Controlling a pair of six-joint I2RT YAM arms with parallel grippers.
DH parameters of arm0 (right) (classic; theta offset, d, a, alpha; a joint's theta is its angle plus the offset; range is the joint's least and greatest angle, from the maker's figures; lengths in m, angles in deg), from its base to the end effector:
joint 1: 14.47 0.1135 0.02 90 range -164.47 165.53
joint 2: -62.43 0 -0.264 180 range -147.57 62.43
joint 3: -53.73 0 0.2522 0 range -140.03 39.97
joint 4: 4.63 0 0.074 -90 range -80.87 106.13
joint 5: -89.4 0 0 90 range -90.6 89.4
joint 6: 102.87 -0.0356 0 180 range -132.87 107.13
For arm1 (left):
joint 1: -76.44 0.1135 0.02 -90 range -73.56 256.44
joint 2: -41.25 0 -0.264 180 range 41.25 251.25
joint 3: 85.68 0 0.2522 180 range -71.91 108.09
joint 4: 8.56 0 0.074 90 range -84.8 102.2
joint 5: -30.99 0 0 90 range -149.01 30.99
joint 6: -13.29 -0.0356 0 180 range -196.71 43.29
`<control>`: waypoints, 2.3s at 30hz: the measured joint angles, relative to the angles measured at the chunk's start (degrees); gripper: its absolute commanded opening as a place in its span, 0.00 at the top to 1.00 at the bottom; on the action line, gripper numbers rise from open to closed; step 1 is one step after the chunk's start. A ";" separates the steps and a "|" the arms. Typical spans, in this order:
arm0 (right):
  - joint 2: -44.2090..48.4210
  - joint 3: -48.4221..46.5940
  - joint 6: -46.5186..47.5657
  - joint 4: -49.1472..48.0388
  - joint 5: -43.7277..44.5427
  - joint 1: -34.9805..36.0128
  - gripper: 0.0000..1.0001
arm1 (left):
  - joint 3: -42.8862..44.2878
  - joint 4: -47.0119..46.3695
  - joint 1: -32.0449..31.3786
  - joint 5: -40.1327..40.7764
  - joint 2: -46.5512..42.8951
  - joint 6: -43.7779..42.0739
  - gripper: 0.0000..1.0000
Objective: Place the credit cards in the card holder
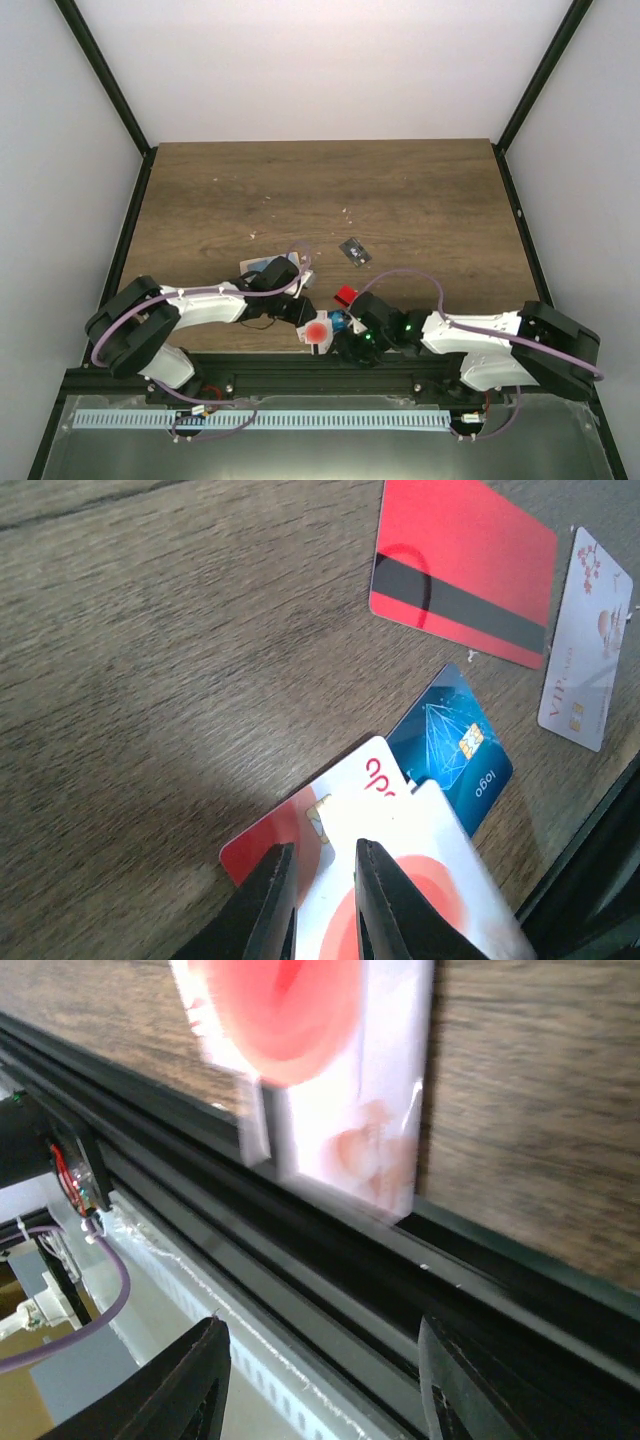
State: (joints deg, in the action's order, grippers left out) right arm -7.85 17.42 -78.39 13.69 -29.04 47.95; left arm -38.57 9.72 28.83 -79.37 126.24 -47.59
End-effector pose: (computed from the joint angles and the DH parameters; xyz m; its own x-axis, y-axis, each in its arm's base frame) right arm 0.0796 0.1891 0.1378 -0.9839 -0.1550 0.0894 -0.0455 0.6999 0.7128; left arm 0.1633 -0.1973 0.1325 -0.8897 0.2980 -0.3459 0.4465 0.7257 -0.5235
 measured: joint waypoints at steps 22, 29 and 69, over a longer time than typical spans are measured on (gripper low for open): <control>-10.60 5.31 -8.17 -21.79 2.73 0.15 0.65 | -1.20 -5.27 -2.21 -0.26 1.88 -0.79 0.81; -11.56 5.90 -9.11 -24.13 3.48 0.20 0.90 | -1.57 -5.55 -2.32 -0.26 1.62 -0.66 0.81; 6.86 0.57 23.08 -18.69 -14.16 -24.17 0.99 | -8.02 -9.20 14.34 -12.46 -24.61 1.95 0.53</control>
State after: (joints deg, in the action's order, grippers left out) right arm -0.99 17.99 -55.31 -5.00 -43.21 23.77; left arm -46.59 0.52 43.17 -91.83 101.63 -45.64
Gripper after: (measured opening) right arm 0.019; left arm 0.462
